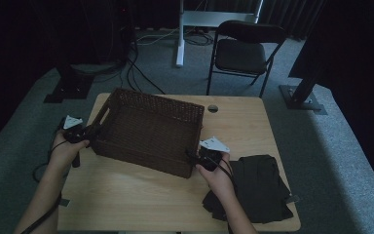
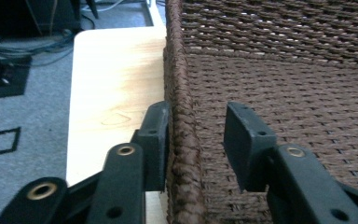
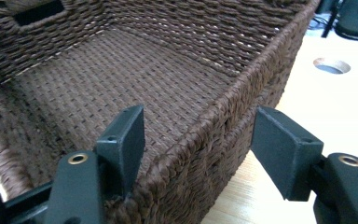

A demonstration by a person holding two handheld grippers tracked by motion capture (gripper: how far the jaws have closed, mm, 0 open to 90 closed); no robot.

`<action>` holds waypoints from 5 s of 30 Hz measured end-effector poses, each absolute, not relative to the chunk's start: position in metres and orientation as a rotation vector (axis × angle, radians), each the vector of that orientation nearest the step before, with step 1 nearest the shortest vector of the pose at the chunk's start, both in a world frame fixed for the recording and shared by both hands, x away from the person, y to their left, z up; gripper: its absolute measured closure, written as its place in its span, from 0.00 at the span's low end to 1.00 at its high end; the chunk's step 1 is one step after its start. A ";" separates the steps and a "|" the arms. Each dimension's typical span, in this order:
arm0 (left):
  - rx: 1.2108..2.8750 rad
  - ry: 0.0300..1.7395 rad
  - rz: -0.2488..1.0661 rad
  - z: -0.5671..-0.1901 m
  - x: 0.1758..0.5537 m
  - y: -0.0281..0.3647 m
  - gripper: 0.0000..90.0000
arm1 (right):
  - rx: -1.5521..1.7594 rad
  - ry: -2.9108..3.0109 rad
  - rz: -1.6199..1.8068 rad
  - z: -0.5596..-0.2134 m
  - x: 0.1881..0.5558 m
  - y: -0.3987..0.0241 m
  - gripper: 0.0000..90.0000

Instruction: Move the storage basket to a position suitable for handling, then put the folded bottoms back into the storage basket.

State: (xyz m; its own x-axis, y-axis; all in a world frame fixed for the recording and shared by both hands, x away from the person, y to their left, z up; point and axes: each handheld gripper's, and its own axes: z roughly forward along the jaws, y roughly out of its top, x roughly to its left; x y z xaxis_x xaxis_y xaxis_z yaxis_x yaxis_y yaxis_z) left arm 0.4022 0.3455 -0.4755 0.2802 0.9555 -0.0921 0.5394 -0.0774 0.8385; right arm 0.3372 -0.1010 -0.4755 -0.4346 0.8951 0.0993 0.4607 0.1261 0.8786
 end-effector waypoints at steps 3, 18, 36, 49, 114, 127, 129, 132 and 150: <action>1.729 1.379 0.632 -0.476 0.402 0.345 0.71 | 1.361 1.948 1.260 -0.477 0.337 -0.098 0.50; 1.704 1.474 0.615 -0.472 0.382 0.343 0.90 | 1.446 1.848 1.146 -0.475 0.335 -0.089 0.73; 1.644 1.524 0.660 -0.474 0.325 0.344 0.89 | 1.383 1.917 1.157 -0.475 0.322 -0.090 0.76; 1.629 1.557 0.673 -0.474 0.285 0.345 0.88 | 1.336 1.978 1.188 -0.475 0.309 -0.091 0.77; 1.745 1.352 0.660 -0.440 0.268 0.347 0.21 | 1.073 2.040 1.413 -0.439 0.292 -0.101 0.13; 1.754 1.259 0.600 -0.431 0.273 0.316 0.21 | 1.085 2.004 1.407 -0.433 0.292 -0.114 0.14; 1.757 1.246 0.588 -0.430 0.274 0.310 0.21 | 1.093 1.993 1.407 -0.431 0.291 -0.118 0.14; 1.752 1.231 0.577 -0.430 0.275 0.303 0.21 | 1.091 1.978 1.396 -0.430 0.291 -0.125 0.14; 1.778 1.121 0.546 -0.427 0.280 0.262 0.21 | 1.153 1.913 1.336 -0.432 0.291 -0.167 0.14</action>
